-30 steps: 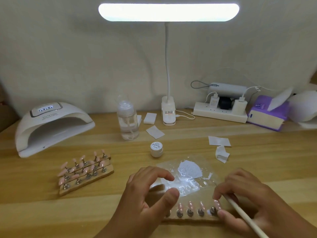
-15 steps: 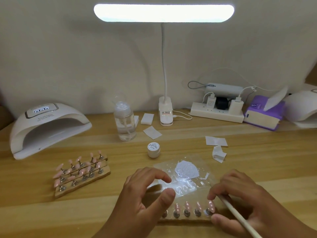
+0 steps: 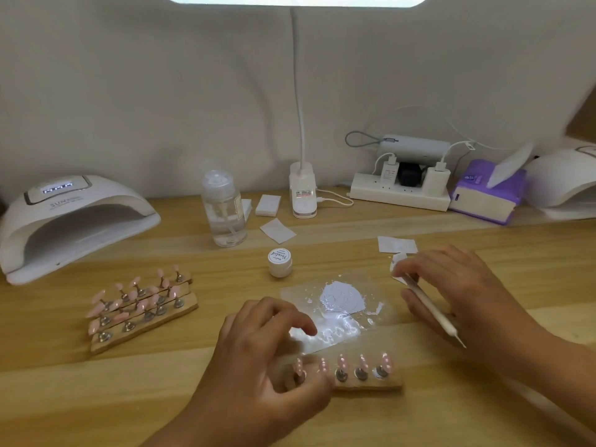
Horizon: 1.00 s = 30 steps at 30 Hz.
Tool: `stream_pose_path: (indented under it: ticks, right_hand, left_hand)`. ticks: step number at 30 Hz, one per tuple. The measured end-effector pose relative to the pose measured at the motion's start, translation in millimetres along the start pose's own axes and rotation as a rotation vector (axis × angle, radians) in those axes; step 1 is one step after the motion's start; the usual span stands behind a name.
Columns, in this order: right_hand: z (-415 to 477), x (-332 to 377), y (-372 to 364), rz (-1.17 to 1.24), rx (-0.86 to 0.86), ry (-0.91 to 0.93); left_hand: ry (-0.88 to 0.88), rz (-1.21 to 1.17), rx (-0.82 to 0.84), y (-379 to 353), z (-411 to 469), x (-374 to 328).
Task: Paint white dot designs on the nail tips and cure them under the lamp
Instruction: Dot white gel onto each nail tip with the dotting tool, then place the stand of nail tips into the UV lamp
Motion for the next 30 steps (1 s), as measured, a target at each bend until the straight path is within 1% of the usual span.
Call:
stream_pose_path:
  ticks: [3, 8, 12, 17, 26, 30]
  right_hand:
    - [7.3, -4.7, -15.3, -0.066, 0.061, 0.026]
    - [3.5, -3.7, -34.8, -0.115, 0.019, 0.143]
    - [-2.8, -5.8, -36.4, -0.096, 0.015, 0.120]
    - [-4.9, -5.7, -33.0, -0.085, -0.009, 0.114]
    - [-9.3, -7.2, -32.0, -0.063, -0.018, 0.092]
    - [-9.9, -7.5, -31.5, -0.055, -0.022, 0.076]
  left_hand:
    - [-0.053, 0.082, 0.006, -0.2, -5.7, 0.2]
    - [-0.130, 0.171, -0.025, 1.0, -10.6, 5.4]
    - [-0.113, 0.160, -0.017, 0.6, -10.2, 8.6]
    - [-0.160, 0.180, -0.026, 0.8, -8.7, 8.5]
    - [-0.178, 0.183, 0.011, -0.1, -7.1, 11.3]
    - [-0.184, 0.182, -0.006, -0.5, -6.4, 11.2]
Point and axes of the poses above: each hand's wrist, its own z-axis towards the middle knuckle, its own y-axis out of the back of the hand, x = y × z, the point moved 3 cm from there along z, towards the middle knuckle, and after that the axes turned 10 degrees about -x, right-handed, at the moved point
